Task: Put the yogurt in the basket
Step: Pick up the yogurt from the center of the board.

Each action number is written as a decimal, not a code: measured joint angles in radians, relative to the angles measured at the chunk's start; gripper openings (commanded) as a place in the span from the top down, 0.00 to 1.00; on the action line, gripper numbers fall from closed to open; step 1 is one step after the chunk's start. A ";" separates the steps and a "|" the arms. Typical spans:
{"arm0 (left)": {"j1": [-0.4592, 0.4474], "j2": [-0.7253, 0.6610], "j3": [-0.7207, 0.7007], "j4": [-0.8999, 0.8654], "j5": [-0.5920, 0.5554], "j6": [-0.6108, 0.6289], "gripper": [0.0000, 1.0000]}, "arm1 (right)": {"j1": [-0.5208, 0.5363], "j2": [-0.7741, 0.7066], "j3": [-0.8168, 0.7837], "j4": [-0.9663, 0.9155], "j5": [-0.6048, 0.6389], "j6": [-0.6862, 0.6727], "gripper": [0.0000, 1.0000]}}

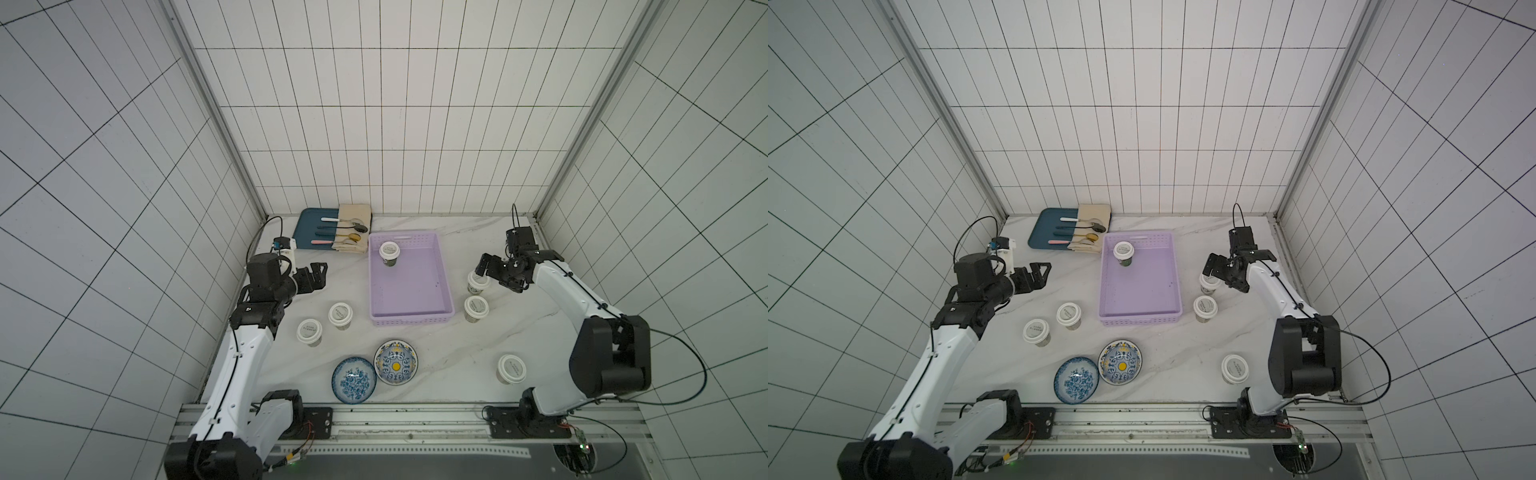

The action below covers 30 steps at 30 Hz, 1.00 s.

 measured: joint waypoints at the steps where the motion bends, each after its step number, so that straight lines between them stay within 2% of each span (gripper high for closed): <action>1: 0.000 -0.001 0.000 0.000 0.000 0.000 0.02 | 0.000 0.016 0.008 0.000 -0.007 0.006 0.01; 13: 0.003 -0.003 0.000 0.003 -0.001 0.000 0.02 | -0.001 0.156 0.098 -0.021 -0.039 0.038 0.02; 21: 0.003 -0.003 0.000 0.003 -0.001 0.000 0.02 | -0.003 0.222 0.124 -0.038 -0.060 0.048 0.09; 30: 0.004 -0.003 0.000 0.003 -0.003 0.000 0.02 | -0.007 0.231 0.127 -0.040 -0.067 0.055 0.19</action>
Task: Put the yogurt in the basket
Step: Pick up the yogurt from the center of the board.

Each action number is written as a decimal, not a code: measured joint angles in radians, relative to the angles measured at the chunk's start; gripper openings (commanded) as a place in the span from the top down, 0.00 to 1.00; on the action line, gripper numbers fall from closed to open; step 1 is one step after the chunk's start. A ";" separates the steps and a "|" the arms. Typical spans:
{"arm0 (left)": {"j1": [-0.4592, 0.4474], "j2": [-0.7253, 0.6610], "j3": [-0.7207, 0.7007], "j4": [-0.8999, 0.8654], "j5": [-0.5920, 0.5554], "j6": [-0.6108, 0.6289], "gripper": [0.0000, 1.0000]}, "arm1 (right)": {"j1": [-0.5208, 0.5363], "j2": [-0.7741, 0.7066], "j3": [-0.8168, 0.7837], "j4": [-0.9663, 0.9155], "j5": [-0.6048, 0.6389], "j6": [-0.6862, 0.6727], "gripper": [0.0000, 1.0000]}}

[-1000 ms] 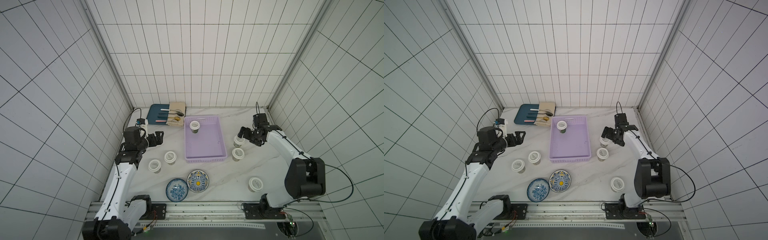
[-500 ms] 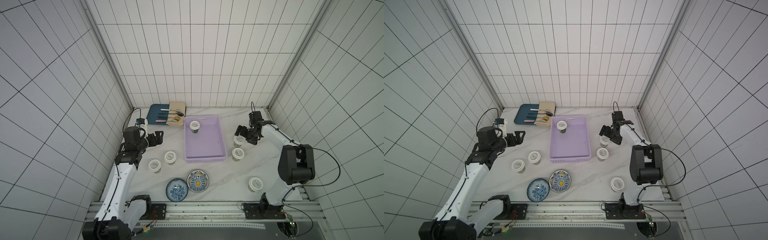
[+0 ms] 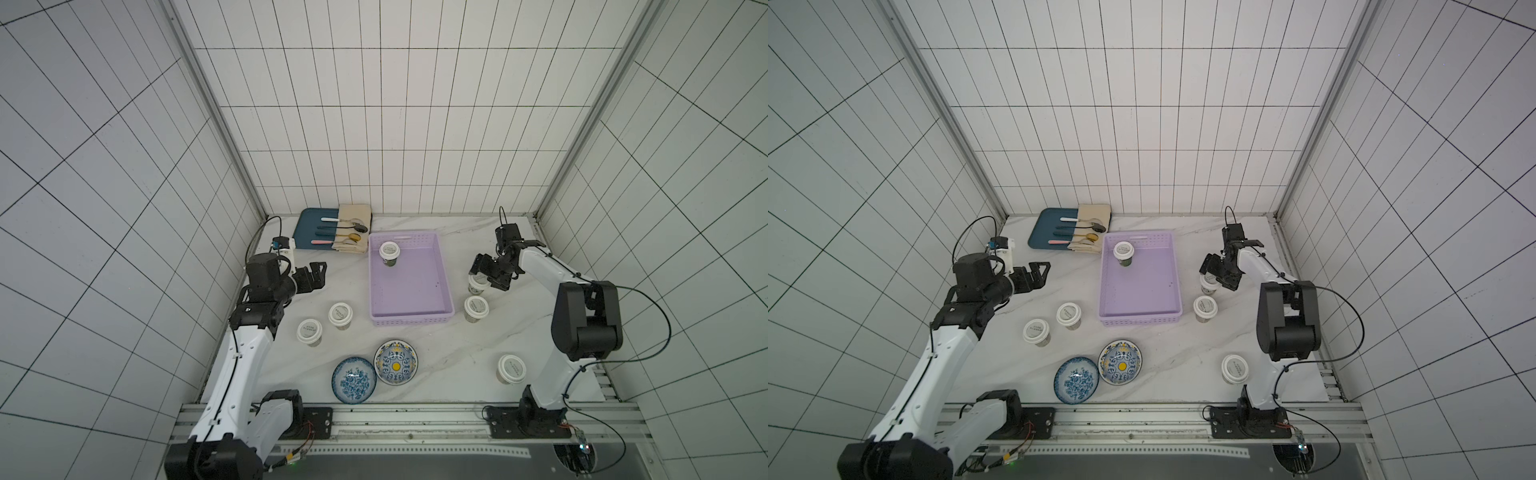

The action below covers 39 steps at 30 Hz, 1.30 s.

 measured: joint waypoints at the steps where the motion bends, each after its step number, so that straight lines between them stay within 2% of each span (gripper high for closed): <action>1: 0.000 0.000 0.000 0.000 0.000 0.000 0.02 | 0.000 0.000 0.000 0.000 -0.002 0.001 0.20; 7: 0.000 0.000 0.000 0.000 0.000 0.000 0.02 | 0.000 0.000 0.000 0.000 -0.010 0.003 0.25; 23: 0.000 0.000 0.000 0.000 0.000 -0.003 0.02 | 0.000 -0.027 0.016 -0.050 -0.014 0.003 0.26; 32: 0.000 0.000 0.000 0.000 0.000 -0.003 0.02 | 0.000 -0.079 0.107 -0.122 -0.019 0.011 0.26; 39: 0.001 -0.001 0.000 0.000 -0.001 -0.003 0.02 | 0.032 -0.082 0.235 -0.180 -0.020 0.027 0.26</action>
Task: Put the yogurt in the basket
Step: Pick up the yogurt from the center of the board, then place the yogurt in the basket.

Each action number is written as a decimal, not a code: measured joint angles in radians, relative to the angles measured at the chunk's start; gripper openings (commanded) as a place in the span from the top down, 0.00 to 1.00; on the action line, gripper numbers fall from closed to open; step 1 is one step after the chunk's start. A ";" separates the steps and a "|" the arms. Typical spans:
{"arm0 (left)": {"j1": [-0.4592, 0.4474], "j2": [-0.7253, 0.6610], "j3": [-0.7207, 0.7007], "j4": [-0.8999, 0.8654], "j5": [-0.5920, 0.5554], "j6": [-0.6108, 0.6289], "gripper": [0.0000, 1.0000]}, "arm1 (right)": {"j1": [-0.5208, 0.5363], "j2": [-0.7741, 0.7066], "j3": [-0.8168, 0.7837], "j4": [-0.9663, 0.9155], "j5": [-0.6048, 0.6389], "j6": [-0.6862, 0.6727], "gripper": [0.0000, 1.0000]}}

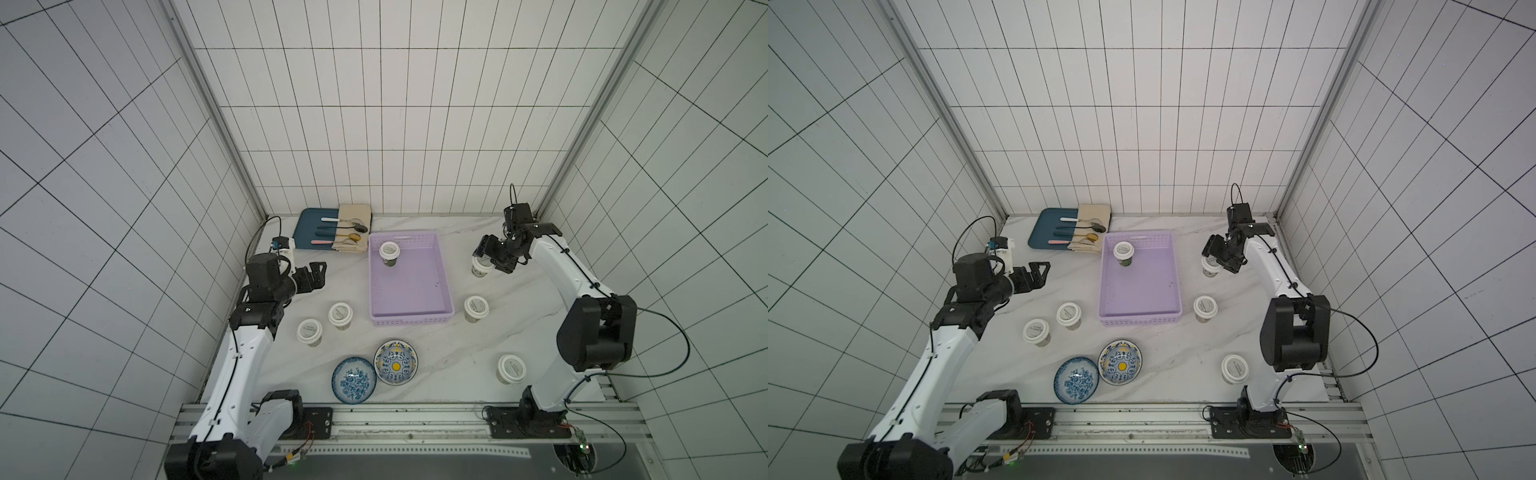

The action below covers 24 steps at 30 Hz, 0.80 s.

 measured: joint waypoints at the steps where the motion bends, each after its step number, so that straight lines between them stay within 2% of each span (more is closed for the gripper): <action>1: 0.000 -0.001 0.000 0.000 0.000 0.000 0.02 | 0.012 0.002 0.022 -0.006 0.000 0.000 0.26; 8: 0.004 -0.008 0.000 0.000 -0.003 0.000 0.02 | 0.115 0.060 0.187 -0.048 -0.003 0.011 0.26; 24: 0.015 -0.015 -0.001 0.000 -0.004 0.001 0.02 | 0.267 0.359 0.533 -0.106 -0.004 0.049 0.27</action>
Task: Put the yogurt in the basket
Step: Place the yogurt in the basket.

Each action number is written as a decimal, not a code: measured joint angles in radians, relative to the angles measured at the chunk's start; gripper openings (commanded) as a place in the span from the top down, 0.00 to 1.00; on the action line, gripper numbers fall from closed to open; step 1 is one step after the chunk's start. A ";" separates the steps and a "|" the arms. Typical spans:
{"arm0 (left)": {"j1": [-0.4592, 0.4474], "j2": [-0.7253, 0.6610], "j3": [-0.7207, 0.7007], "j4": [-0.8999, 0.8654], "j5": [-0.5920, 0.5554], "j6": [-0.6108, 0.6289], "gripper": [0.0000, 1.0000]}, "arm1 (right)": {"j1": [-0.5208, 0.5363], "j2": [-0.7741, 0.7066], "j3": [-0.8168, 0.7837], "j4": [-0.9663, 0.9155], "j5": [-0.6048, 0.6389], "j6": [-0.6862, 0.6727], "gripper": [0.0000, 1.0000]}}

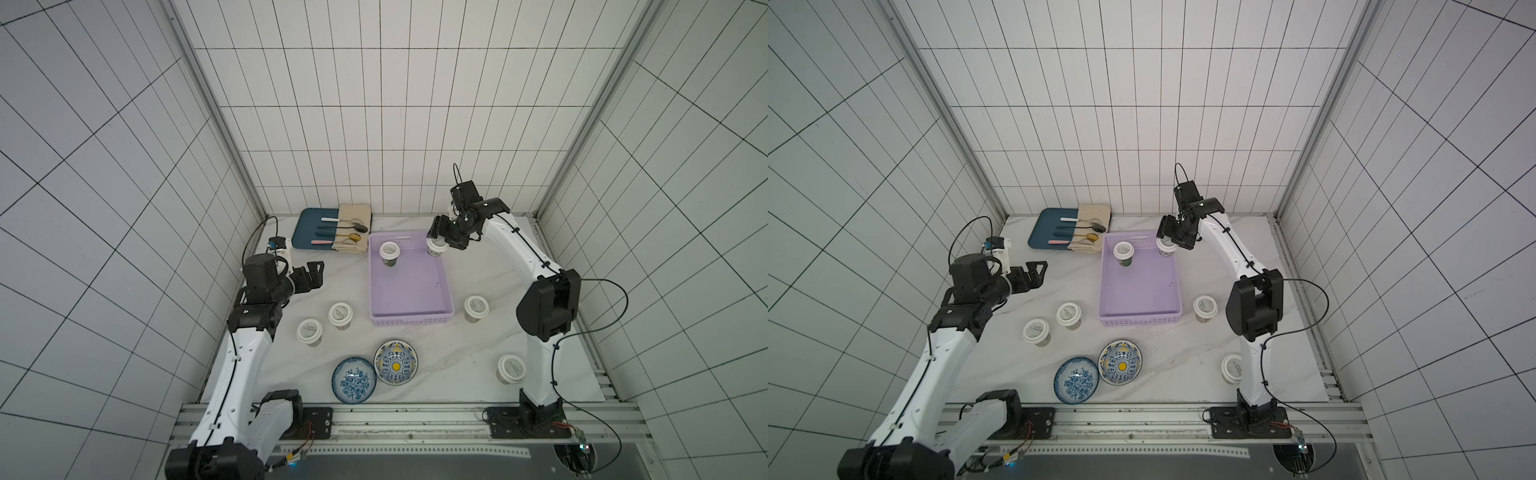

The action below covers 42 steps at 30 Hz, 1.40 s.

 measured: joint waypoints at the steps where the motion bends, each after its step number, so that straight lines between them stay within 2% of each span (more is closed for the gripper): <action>1: 0.002 0.000 0.000 0.000 0.000 0.000 0.02 | 0.006 0.023 0.026 0.000 -0.002 0.002 0.27; 20: 0.005 -0.002 -0.008 0.008 -0.003 0.003 0.02 | 0.041 0.342 0.291 0.000 -0.032 0.085 0.28; 36: 0.006 -0.001 -0.013 0.019 -0.004 0.003 0.02 | 0.043 0.444 0.352 0.019 -0.043 0.128 0.28; 38: 0.006 -0.001 -0.013 0.021 -0.003 0.003 0.02 | 0.043 0.445 0.352 0.022 -0.048 0.133 0.25; 42: 0.006 -0.001 -0.013 0.021 -0.007 0.003 0.02 | 0.043 0.445 0.352 0.026 -0.050 0.145 0.13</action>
